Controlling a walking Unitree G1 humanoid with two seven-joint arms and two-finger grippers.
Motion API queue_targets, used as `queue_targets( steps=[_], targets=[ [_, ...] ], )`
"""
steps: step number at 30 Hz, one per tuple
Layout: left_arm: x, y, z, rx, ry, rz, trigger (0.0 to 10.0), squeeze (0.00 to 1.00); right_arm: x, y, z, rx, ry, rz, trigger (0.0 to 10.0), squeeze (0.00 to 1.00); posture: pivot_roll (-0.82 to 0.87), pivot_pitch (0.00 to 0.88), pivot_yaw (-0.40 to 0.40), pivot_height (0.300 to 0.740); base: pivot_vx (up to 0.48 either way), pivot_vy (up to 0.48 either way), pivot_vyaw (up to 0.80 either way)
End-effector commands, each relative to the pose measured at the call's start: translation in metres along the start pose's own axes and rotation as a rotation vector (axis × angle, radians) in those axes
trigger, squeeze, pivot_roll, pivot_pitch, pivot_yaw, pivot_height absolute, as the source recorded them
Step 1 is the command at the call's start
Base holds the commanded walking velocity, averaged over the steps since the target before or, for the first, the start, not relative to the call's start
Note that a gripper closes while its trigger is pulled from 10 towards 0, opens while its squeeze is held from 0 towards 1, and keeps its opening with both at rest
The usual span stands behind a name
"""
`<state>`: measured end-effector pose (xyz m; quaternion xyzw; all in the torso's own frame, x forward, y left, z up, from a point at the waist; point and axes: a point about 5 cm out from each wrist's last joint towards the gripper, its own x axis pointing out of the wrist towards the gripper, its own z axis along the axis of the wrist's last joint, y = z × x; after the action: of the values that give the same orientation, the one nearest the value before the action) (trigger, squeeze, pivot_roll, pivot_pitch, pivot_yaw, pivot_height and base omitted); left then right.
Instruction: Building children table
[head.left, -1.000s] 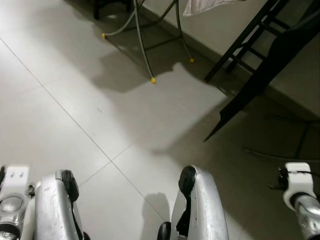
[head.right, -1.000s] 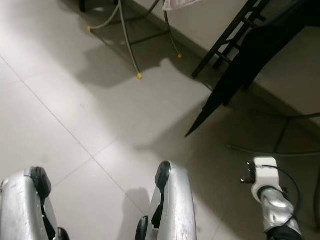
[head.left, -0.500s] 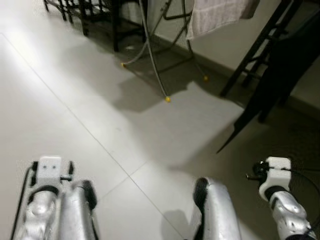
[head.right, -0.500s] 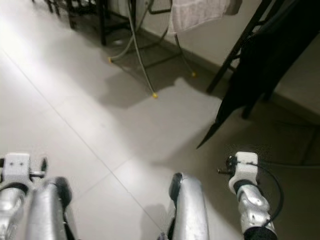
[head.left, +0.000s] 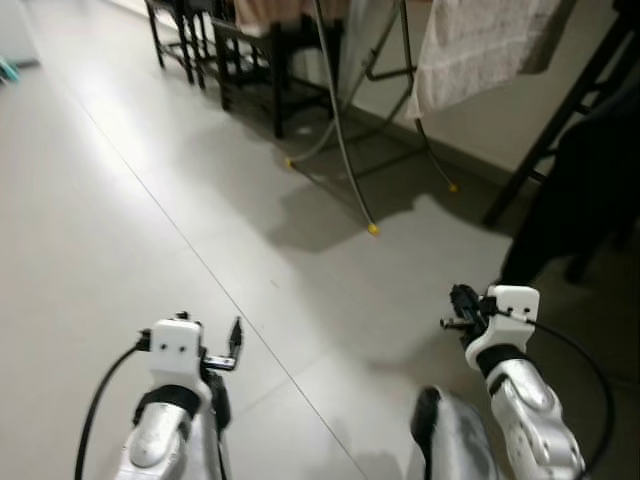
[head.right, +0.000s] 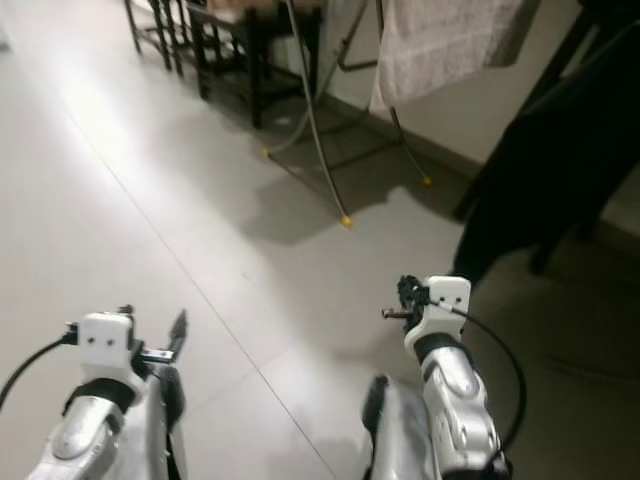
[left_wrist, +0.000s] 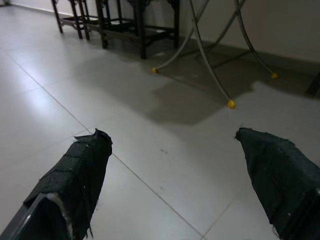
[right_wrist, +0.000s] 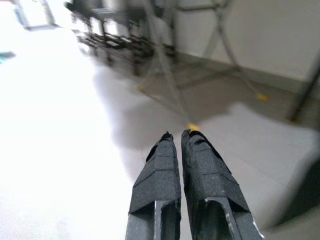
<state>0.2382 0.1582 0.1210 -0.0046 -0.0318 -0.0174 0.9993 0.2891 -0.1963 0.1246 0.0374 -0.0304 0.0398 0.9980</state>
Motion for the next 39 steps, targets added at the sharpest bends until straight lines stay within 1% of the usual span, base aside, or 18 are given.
queue_targets(
  steps=[1, 3, 4, 5, 7, 10, 15, 18, 21, 28, 39],
  targets=[
    [-0.004, -0.008, -0.004, -0.022, 0.042, -0.03, 10.0, 0.0, -0.003, 0.013, 0.0, -0.005, 0.014, 0.037, 10.0, 0.0, 0.17, 0.0, -0.024, 0.395, 0.0, 0.0, 0.0],
    [-0.008, -0.018, -0.006, -0.026, 0.059, -0.065, 10.0, 0.0, -0.008, 0.028, -0.002, -0.003, 0.024, 0.071, 10.0, 0.0, 0.17, 0.0, -0.023, 0.405, 0.0, 0.0, 0.0],
    [-0.01, -0.022, -0.007, -0.023, 0.064, -0.08, 10.0, 0.0, -0.01, 0.033, -0.004, -0.003, 0.027, 0.081, 10.0, 0.0, 0.17, 0.0, -0.022, 0.41, 0.0, 0.0, 0.0],
    [-0.01, -0.022, -0.007, -0.023, 0.064, -0.08, 10.0, 0.0, -0.01, 0.033, -0.004, -0.003, 0.027, 0.081, 10.0, 0.0, 0.17, 0.0, -0.022, 0.41, 0.0, 0.0, 0.0],
    [-0.013, -0.029, -0.007, -0.042, 0.089, -0.098, 10.0, 0.0, -0.013, 0.041, -0.004, 0.004, 0.039, 0.088, 10.0, 0.0, 0.17, 0.0, -0.023, 0.42, 0.0, 0.0, 0.0],
    [-0.014, -0.034, -0.005, -0.06, 0.104, -0.116, 10.0, 0.0, -0.017, 0.046, -0.004, 0.007, 0.059, 0.086, 10.0, 0.0, 0.16, 0.0, -0.022, 0.435, 0.0, 0.0, 0.0],
    [-0.014, -0.039, -0.006, -0.071, 0.12, -0.128, 10.0, 0.0, -0.02, 0.053, -0.005, 0.003, 0.084, 0.092, 10.0, 0.0, 0.16, 0.0, -0.025, 0.45, 0.0, 0.0, 0.0],
    [-0.013, -0.042, -0.008, -0.072, 0.132, -0.13, 10.0, 0.0, -0.022, 0.057, -0.007, -0.03, 0.092, 0.116, 10.0, 0.0, 0.16, 0.0, -0.023, 0.46, 0.0, 0.0, 0.0],
    [-0.01, -0.047, -0.011, -0.077, 0.149, -0.141, 10.0, 0.0, -0.025, 0.062, -0.012, -0.036, 0.114, 0.134, 10.0, 0.0, 0.16, 0.0, -0.023, 0.475, 0.0, 0.0, 0.0],
    [-0.008, -0.05, -0.015, -0.08, 0.173, -0.154, 10.0, 0.0, -0.027, 0.064, -0.016, -0.043, 0.138, 0.126, 10.0, 0.0, 0.15, 0.0, -0.017, 0.5, 0.0, 0.0, 0.0],
    [-0.008, -0.05, -0.019, -0.088, 0.193, -0.158, 10.0, 0.0, -0.028, 0.063, -0.016, -0.06, 0.14, 0.103, 10.0, 0.0, 0.14, 0.0, -0.014, 0.53, 0.0, 0.0, 0.0]
  ],
)
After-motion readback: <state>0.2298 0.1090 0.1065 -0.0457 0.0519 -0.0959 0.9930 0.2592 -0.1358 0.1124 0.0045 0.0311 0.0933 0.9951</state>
